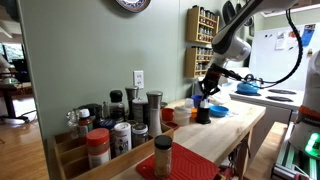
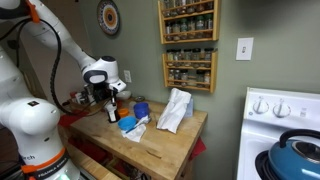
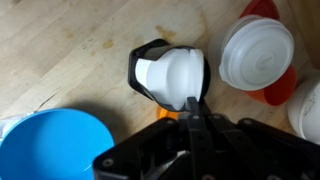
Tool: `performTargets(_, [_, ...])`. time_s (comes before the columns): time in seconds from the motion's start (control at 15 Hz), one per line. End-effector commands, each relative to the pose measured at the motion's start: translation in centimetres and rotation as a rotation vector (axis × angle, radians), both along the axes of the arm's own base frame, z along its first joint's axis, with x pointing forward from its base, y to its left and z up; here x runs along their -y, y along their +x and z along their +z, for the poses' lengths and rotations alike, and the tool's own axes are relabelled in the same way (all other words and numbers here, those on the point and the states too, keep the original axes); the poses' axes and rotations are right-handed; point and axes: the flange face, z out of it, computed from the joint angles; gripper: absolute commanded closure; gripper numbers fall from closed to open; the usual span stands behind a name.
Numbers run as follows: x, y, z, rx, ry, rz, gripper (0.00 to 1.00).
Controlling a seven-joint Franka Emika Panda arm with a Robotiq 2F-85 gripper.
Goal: Remove some white objects from the black holder
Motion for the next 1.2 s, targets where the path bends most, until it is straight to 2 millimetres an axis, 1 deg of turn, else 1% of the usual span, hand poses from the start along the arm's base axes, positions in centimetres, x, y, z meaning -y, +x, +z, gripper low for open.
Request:
performTargets(0.0, [1.0,-0.5,2.1,0.003,0.012,-0.006,1.00])
performTargets(0.2, [1.6,-0.7,3.6,0.019,0.029,-0.007,1.00])
performTargets(0.47, [2.6,-1.0,5.1,0.025,0.061,0.006,1.00])
performTargets(0.67, [3.9,-1.6,5.6,0.011,0.115,0.063,1.00])
performTargets(0.8, [4.6,-2.3,5.5,0.005,0.168,0.173,1.00])
performTargets(0.93, [5.2,-2.8,4.8,-0.019,0.195,0.286,1.00])
performTargets(1.13, [5.3,-3.6,2.9,-0.094,0.208,0.434,1.00])
